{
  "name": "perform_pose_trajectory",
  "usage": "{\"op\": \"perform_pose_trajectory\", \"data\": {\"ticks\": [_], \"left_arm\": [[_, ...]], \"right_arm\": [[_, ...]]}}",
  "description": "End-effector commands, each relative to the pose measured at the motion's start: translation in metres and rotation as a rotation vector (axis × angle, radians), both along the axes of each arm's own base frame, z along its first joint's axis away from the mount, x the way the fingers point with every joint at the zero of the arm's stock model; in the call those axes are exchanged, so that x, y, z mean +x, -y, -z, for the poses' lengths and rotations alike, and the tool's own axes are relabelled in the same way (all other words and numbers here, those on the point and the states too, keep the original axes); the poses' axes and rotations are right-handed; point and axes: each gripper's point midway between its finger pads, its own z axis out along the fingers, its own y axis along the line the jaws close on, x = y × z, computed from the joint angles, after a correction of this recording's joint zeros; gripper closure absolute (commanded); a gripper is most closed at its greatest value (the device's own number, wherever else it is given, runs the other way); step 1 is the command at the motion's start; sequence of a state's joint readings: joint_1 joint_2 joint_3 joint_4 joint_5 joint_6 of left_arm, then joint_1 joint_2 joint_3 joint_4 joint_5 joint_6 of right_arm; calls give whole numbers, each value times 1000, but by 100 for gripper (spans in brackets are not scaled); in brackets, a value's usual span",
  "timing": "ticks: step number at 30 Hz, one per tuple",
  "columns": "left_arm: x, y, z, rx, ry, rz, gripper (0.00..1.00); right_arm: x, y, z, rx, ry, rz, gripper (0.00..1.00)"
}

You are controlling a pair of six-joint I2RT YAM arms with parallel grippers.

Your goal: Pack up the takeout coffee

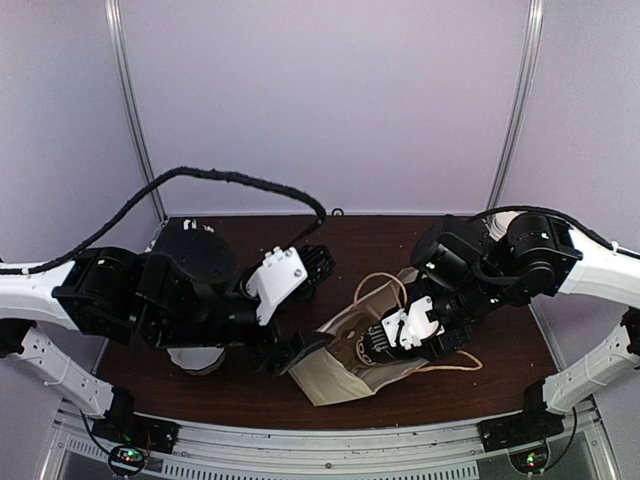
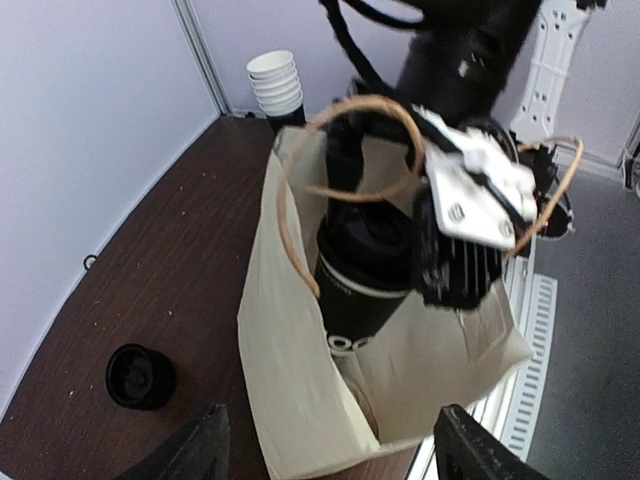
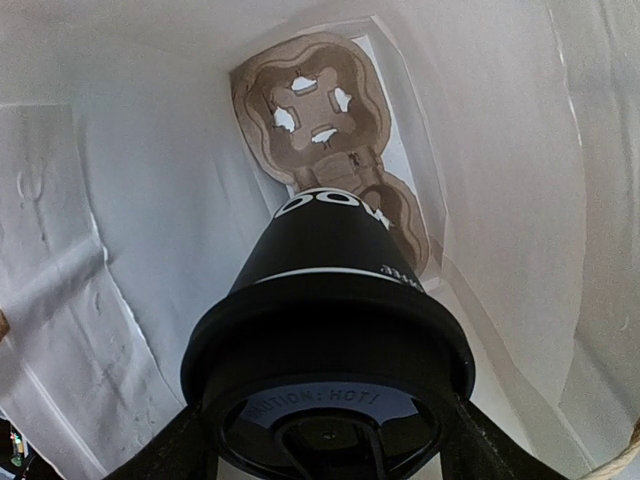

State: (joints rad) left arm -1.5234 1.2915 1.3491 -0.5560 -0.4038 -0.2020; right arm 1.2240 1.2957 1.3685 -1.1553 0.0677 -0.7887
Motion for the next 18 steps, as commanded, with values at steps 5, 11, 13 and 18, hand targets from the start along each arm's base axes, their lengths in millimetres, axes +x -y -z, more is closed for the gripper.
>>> {"op": "perform_pose_trajectory", "data": {"ticks": [5,11,13,18], "left_arm": [[15,-64,72,124,77,-167,26],[17,-46,97,109,106,-149,25],[25,-41,97,62,96,-165,25],[57,-42,98,-35,59,-215,26]], "right_arm": [[0,-4,-4,22,-7,22,44],[-2,-7,-3,19,-23,13,44],[-5,-7,-5,23,-36,4,44],[-14,1,-1,9,-67,-17,44]]}}
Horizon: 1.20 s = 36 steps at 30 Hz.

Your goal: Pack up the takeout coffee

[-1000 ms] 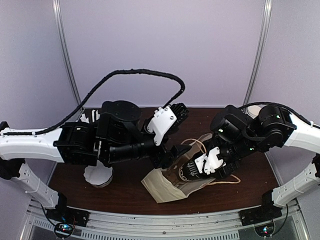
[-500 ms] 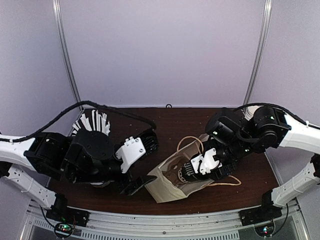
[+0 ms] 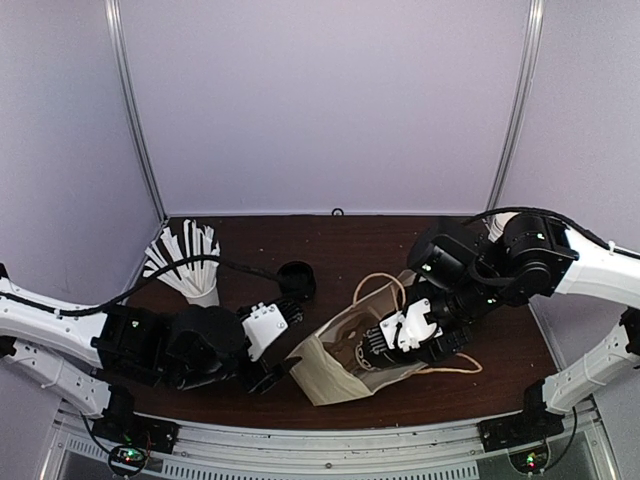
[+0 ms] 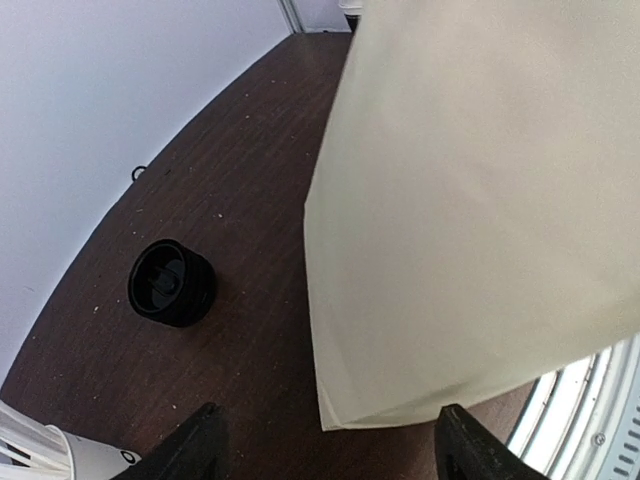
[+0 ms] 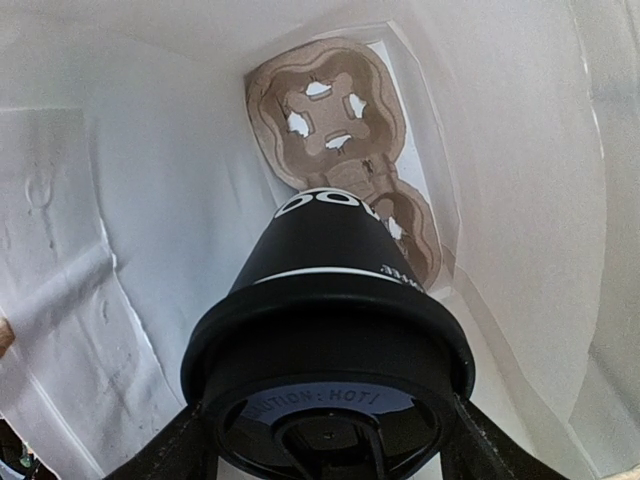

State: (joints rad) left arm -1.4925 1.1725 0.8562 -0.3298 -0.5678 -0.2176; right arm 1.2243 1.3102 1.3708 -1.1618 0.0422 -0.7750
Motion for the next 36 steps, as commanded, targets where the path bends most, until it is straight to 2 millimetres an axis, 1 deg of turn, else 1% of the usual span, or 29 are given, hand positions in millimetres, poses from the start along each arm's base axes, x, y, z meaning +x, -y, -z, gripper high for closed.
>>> {"op": "perform_pose_trajectory", "data": {"ticks": [1,3,5,8,11,13,15,18,21,25,27,29,31,34,36], "left_arm": [[30,10,-27,-187,9,-36,26],[41,10,-30,-205,11,-39,26],[51,13,-30,-204,17,-37,26],[60,18,-33,-200,25,-35,26],[59,22,-32,-183,4,-13,27],[53,21,-28,-164,-25,8,27],[54,11,-25,-141,-29,-15,27],[66,-14,-25,-121,24,-119,26],[87,-39,-32,-139,71,-221,24],[119,-60,-41,-203,63,-295,25],[129,-59,-43,-218,54,-298,25],[137,-52,-47,-223,46,-287,25],[142,-43,-45,-207,41,-269,25],[148,-31,-40,-194,24,-254,25],[150,-26,-40,-195,14,-247,25]], "right_arm": [[-11,5,-5,12,-37,-17,44],[-12,8,-2,4,-40,-16,44],[-19,7,0,12,-76,-32,44],[-23,6,2,15,-98,-38,44],[-20,8,6,3,-86,-31,44],[-13,11,6,-3,-43,-12,44],[-1,14,7,-26,25,7,44],[13,20,10,-85,139,3,44],[18,23,13,-126,194,-15,45],[18,22,17,-140,202,-25,46],[12,20,20,-141,175,-36,46],[5,21,24,-152,159,-53,46],[-1,21,27,-166,154,-77,47],[-2,17,33,-166,157,-74,47],[-3,18,39,-183,159,-81,47]]}}
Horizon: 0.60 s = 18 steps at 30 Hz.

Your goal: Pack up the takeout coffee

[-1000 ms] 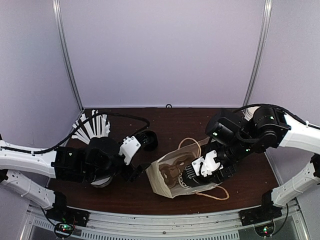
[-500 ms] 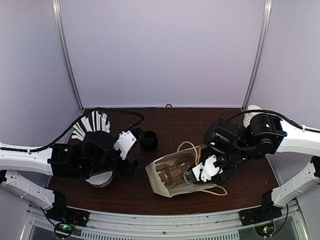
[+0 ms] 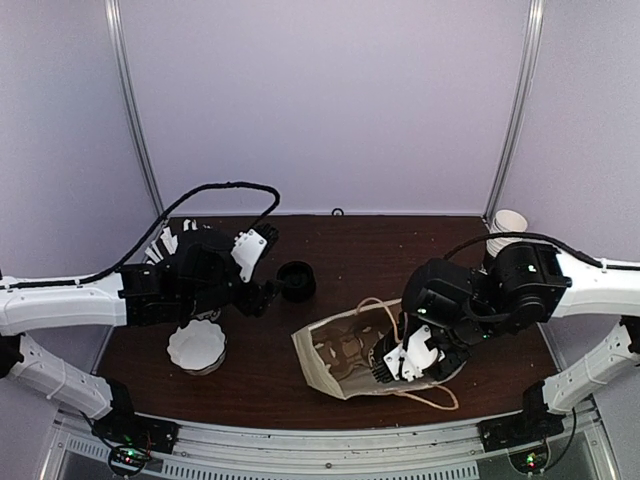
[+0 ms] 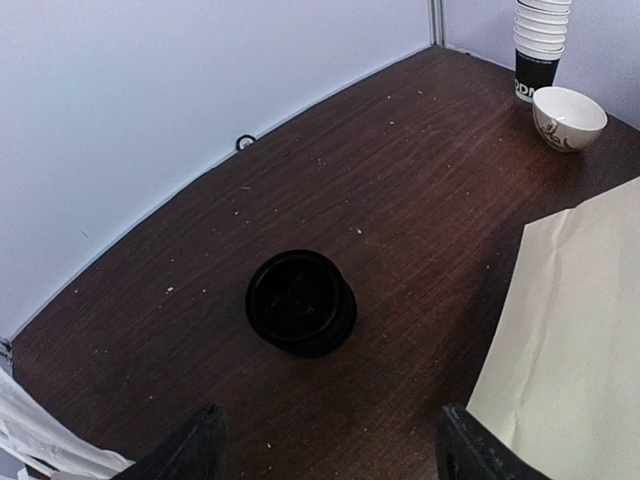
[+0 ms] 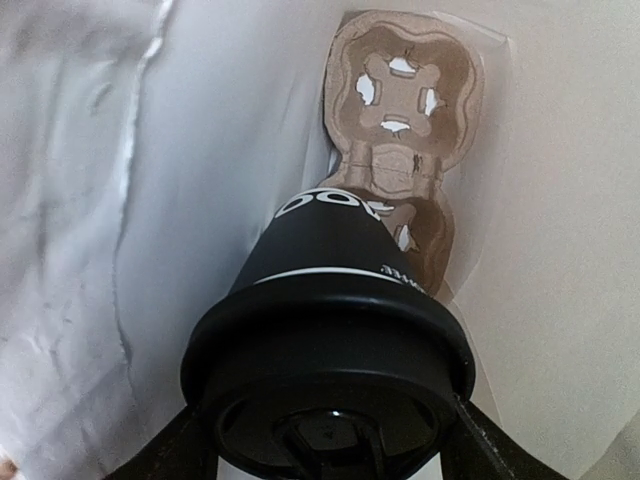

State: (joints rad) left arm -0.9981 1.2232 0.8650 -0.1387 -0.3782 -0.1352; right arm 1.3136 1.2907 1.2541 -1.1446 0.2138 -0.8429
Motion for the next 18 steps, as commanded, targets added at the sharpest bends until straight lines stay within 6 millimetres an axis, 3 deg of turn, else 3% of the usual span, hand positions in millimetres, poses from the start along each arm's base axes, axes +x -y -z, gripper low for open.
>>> {"op": "perform_pose_trajectory", "data": {"ticks": [1,9,18], "left_arm": [[8,22,-25,-71,28,47,26],[14,19,-39,-84,47,30,25],[14,19,-34,-86,47,40,26]], "right_arm": [[-1,3,15,-44,13,-6,47],[2,-4,19,-50,23,9,47],[30,-18,16,-25,178,50,47]]}}
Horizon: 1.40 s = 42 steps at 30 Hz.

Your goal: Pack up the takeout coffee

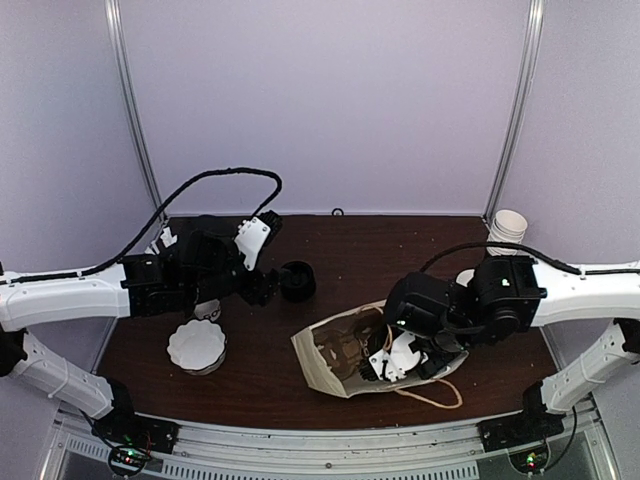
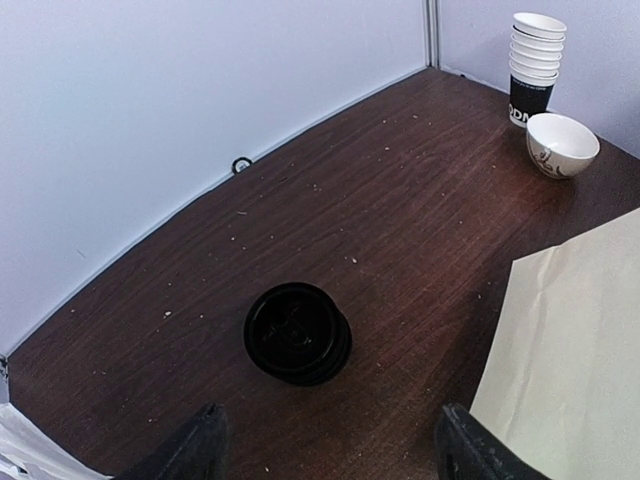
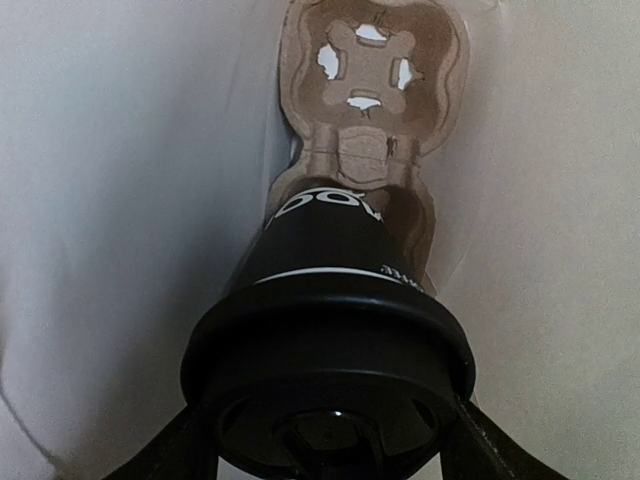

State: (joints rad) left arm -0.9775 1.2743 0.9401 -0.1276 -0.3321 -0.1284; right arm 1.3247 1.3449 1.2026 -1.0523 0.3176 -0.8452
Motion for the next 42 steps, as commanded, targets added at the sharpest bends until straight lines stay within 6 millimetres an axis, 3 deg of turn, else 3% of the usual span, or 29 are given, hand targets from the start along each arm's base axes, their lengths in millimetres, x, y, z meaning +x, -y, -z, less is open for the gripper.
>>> {"op": "perform_pose_trajectory", "data": {"ticks": [1,7,19,27,39,42], "left_arm": [[4,4,-16,-52,41,18,25],[-2,26,-16,-82,3,117,26],[-32,75,14,-172,-168,364,32],[-35,83,26,-170,-196,386,33],[-35,88,31,-147,-191,406,33],[-36,90,33,-146,-200,416,33]], "right_arm": [[15,-9,-1,11,93,25,47],[9,-3,8,-6,50,38,48],[14,1,12,22,75,95,49],[2,-9,5,140,-87,157,50],[-3,17,28,142,-224,169,50],[0,16,25,158,-230,178,52]]}}
